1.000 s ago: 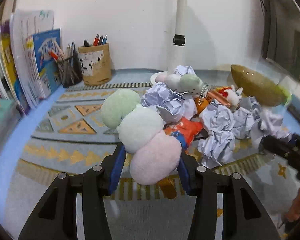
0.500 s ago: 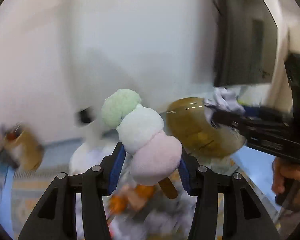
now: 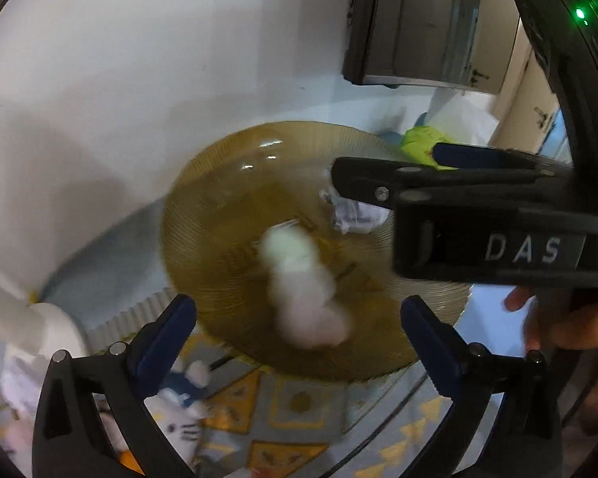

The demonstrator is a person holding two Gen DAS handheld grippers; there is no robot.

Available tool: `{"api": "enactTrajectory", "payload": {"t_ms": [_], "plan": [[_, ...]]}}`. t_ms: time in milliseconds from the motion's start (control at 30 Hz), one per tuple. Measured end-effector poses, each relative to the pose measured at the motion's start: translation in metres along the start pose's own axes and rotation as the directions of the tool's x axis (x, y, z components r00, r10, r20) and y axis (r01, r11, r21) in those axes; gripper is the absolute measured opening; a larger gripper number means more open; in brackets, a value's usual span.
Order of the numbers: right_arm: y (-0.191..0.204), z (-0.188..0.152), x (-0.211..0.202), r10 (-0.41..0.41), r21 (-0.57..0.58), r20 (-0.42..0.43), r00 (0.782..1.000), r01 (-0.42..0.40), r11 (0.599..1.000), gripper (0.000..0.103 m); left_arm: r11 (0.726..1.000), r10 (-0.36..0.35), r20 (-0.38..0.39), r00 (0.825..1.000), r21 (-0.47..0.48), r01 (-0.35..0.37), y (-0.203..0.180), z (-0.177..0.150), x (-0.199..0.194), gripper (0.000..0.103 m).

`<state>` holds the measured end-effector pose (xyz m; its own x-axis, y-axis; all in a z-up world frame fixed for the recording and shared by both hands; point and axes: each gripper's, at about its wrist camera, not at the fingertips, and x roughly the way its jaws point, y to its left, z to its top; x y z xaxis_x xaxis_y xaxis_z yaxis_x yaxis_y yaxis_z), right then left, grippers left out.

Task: Organize objects
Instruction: 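Carry the plush with left tool into the gold bowl while right tool drops its paper ball there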

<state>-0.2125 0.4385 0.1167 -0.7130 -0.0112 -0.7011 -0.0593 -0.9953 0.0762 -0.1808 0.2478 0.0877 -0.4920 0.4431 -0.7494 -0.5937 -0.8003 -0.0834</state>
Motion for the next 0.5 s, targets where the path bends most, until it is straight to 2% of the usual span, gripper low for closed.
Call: {"api": "enactTrajectory", "payload": {"t_ms": [100,233,367,500], "plan": [[0.001,-0.006,-0.011,0.009,0.005,0.016,1.000,-0.009,1.000,0.103,1.000,0.030,0.019,0.999,-0.003,-0.030,0.004,-0.012,-0.033,0.102],[0.014,-0.006,-0.041,0.054,0.016,0.053,0.997,-0.055,0.998,0.103,0.995,0.038,0.056,0.998,-0.091,-0.033,0.039,-0.028,-0.095,0.102],[0.046,-0.010,-0.079,0.105,-0.026,0.091,0.990,-0.103,0.994,0.103,0.981,0.134,0.131,0.982,-0.158,-0.112,0.094,-0.049,-0.180,0.102],[0.088,-0.022,-0.114,0.143,-0.109,0.112,0.983,-0.131,0.985,0.103,0.961,0.218,0.145,0.965,-0.205,-0.186,0.130,-0.070,-0.243,0.102]]}}
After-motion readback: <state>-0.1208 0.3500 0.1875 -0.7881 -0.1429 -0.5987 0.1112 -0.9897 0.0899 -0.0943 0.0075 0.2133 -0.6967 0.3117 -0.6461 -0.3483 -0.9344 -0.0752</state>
